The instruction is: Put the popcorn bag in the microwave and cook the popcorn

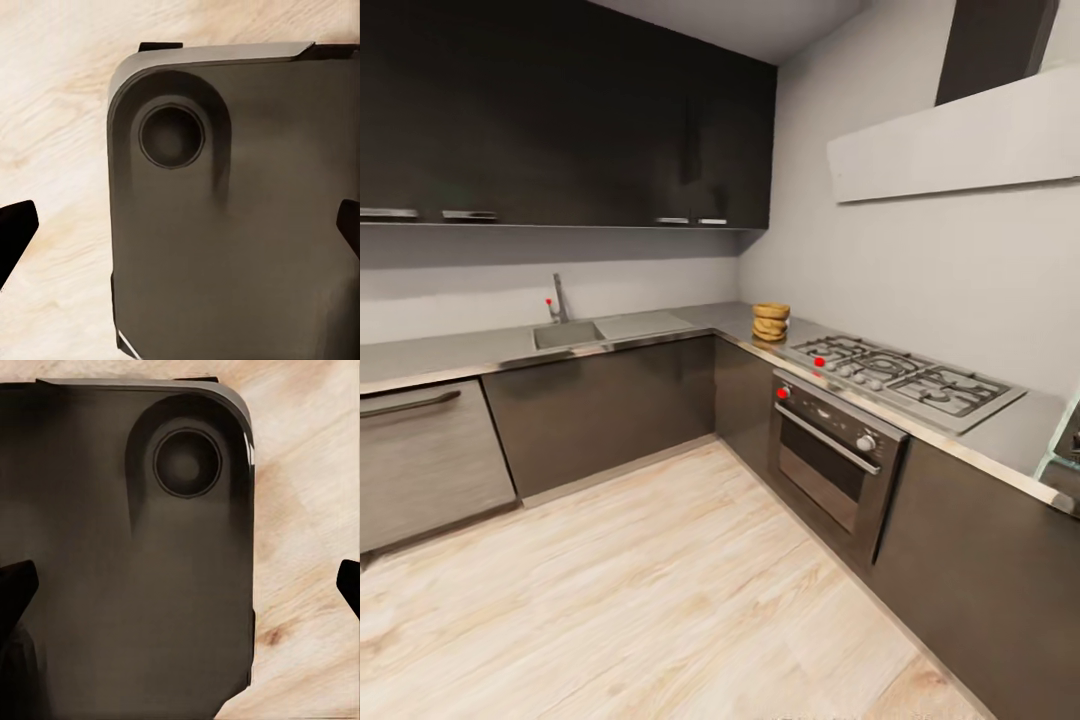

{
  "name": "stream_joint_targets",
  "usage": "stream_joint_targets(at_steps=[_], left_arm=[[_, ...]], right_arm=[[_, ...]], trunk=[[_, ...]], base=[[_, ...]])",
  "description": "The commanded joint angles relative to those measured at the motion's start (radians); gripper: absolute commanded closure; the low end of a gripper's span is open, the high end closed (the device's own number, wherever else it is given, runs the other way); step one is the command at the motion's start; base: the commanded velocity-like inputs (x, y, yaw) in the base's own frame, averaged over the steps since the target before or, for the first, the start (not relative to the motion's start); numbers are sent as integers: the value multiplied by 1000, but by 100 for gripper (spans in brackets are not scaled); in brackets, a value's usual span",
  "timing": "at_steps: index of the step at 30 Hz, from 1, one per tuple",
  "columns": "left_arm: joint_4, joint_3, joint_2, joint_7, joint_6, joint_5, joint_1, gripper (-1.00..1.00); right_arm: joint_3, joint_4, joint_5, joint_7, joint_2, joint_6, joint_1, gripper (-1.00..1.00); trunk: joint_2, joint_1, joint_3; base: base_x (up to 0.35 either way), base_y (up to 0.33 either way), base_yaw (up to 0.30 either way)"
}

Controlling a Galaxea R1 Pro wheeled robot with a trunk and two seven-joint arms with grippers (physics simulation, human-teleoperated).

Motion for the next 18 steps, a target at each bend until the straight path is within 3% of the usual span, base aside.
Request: stream_joint_targets(at_steps=[1,7,10,13,18], left_arm=[[1,1,0,0,-3,0,0,-100],[5,7,0,0,-2,10,0,-100],[5,6,1,0,-2,59,0,-100],[5,5,2,0,-2,84,0,-100],[5,4,1,0,-2,88,0,-100]], right_arm=[[0,3,-5,1,0,-6,-1,-100],[-1,3,-5,1,0,-6,-1,-100],[-1,3,-5,1,0,-6,-1,-100],[-1,2,-5,1,0,-6,-1,-100],[-1,3,-5,1,0,-6,-1,-100]], trunk=[[0,0,-1],[0,0,-1],[0,0,-1],[0,0,-1],[0,0,-1]], base=[[0,0,-290],[0,0,-290],[0,0,-290],[0,0,-290],[0,0,-290]])
